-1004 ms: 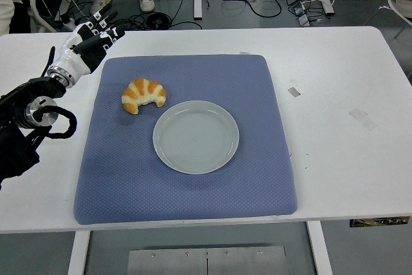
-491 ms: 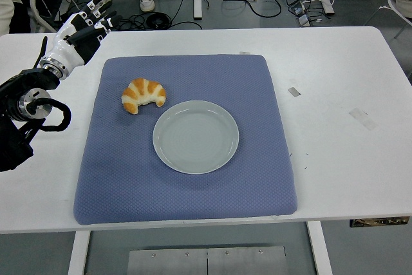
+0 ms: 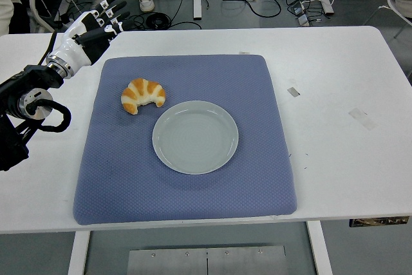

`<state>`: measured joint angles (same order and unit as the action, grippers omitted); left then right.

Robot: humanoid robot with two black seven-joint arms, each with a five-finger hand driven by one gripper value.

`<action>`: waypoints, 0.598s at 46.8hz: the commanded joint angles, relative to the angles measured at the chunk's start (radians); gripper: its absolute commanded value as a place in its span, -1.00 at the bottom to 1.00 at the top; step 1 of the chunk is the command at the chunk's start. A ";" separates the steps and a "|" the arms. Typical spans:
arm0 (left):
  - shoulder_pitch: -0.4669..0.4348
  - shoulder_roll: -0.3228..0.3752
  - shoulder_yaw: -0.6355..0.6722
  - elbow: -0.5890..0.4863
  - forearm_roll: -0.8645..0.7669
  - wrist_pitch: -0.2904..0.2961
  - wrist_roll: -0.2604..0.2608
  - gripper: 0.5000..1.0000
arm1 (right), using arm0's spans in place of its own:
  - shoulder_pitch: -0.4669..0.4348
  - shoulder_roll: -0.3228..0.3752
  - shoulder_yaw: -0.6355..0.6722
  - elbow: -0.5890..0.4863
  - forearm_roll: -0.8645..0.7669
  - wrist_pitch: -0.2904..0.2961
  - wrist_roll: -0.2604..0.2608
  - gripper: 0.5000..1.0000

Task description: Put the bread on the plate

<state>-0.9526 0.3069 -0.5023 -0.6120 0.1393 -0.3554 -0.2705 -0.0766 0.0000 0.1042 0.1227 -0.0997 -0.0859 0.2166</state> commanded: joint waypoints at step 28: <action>-0.140 0.212 0.363 -0.334 0.069 0.069 0.074 0.93 | 0.000 0.000 0.000 0.000 0.000 0.000 0.000 1.00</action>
<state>-1.0910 0.5138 -0.1648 -0.9273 0.2071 -0.2841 -0.2127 -0.0766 0.0000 0.1043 0.1227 -0.0997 -0.0859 0.2164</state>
